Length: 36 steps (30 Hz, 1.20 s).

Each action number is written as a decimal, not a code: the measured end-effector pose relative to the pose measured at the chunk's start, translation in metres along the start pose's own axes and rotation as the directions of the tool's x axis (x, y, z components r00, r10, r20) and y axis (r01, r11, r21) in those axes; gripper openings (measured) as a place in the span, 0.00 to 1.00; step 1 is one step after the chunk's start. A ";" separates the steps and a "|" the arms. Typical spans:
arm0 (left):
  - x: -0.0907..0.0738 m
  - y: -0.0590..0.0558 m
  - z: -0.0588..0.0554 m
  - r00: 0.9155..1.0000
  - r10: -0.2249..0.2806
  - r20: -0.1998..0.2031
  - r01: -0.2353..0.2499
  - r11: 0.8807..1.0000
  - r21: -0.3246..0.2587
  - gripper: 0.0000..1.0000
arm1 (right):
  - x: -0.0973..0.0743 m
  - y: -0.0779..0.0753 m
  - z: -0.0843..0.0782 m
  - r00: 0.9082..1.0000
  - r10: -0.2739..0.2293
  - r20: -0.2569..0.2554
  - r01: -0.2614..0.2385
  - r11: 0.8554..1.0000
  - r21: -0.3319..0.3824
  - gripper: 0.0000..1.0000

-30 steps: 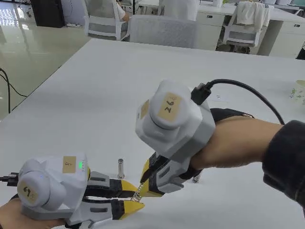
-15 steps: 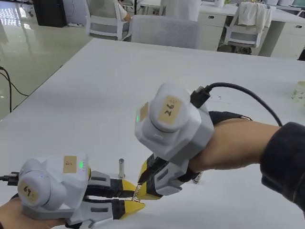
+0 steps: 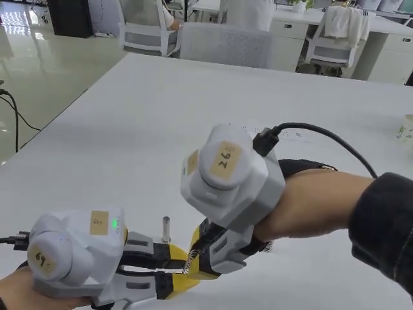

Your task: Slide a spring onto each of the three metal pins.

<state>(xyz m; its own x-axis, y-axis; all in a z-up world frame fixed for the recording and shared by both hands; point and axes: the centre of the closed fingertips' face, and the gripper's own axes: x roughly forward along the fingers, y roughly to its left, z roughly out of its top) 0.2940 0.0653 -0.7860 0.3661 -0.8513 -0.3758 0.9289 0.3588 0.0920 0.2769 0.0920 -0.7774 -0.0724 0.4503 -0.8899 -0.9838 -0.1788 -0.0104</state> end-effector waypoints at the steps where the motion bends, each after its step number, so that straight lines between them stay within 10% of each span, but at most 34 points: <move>1: 0.000 0.000 0.002 1.000 0.001 0.002 -0.001 1.000 0.002 0.03 | 0.000 0.000 0.000 1.000 0.000 -0.003 0.000 1.000 0.000 0.09; 36: -0.016 0.009 -0.022 0.997 0.075 0.000 -0.075 0.989 -0.131 0.31 | -0.006 -0.011 -0.016 0.999 -0.025 -0.036 0.026 0.999 0.044 0.08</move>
<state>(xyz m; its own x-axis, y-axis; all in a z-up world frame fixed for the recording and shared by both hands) 0.2957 0.0904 -0.7999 0.4351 -0.8217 -0.3681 0.8835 0.4685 -0.0014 0.2909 0.0769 -0.7793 -0.0421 0.4232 -0.9050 -0.9916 -0.1284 -0.0139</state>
